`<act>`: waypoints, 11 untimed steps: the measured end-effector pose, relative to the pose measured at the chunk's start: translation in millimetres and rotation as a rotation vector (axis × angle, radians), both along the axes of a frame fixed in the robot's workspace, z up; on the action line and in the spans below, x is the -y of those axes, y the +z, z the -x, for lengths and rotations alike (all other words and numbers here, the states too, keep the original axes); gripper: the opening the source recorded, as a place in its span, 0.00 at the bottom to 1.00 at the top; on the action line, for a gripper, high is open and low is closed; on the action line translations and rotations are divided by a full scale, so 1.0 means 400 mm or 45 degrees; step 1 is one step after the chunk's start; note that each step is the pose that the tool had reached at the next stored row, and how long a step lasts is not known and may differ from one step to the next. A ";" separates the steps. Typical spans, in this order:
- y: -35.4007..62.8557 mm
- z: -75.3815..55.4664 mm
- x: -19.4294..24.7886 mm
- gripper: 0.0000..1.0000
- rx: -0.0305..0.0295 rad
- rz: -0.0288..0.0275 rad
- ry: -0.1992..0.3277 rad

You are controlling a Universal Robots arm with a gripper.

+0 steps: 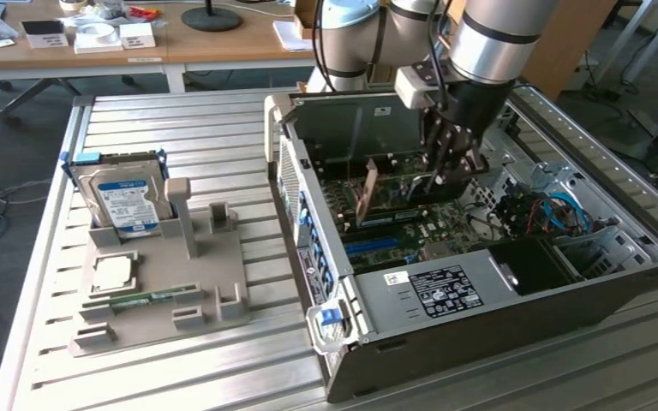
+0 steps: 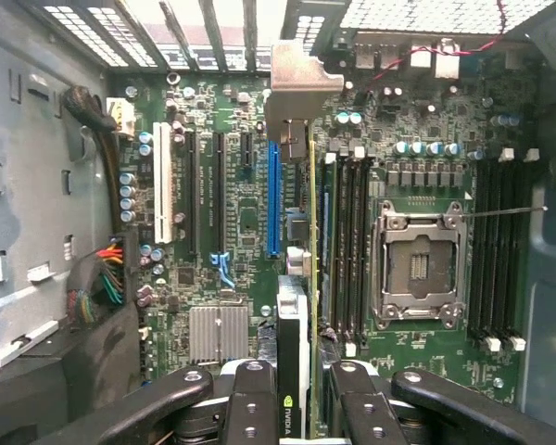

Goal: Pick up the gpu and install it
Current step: 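Insert the gpu into the slot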

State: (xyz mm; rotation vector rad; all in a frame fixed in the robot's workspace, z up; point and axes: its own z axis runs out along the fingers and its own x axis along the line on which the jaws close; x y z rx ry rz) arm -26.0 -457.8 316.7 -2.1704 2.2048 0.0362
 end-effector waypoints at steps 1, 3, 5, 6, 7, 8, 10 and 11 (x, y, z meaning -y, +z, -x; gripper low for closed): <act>0.000 0.001 0.002 0.27 0.0000 -0.0001 0.000; 0.000 0.001 0.004 0.27 0.0000 0.0000 0.000; 0.000 0.001 0.004 0.27 0.0000 0.0002 0.000; 0.000 0.001 0.004 0.27 0.0000 0.0001 0.000; 0.000 0.001 0.004 0.27 0.0001 0.0001 0.000; -0.001 0.001 0.004 0.27 -0.0001 0.0003 0.000; -0.003 0.001 0.004 0.27 0.0001 0.0000 0.000; -0.004 0.001 0.004 0.27 0.0001 0.0000 0.000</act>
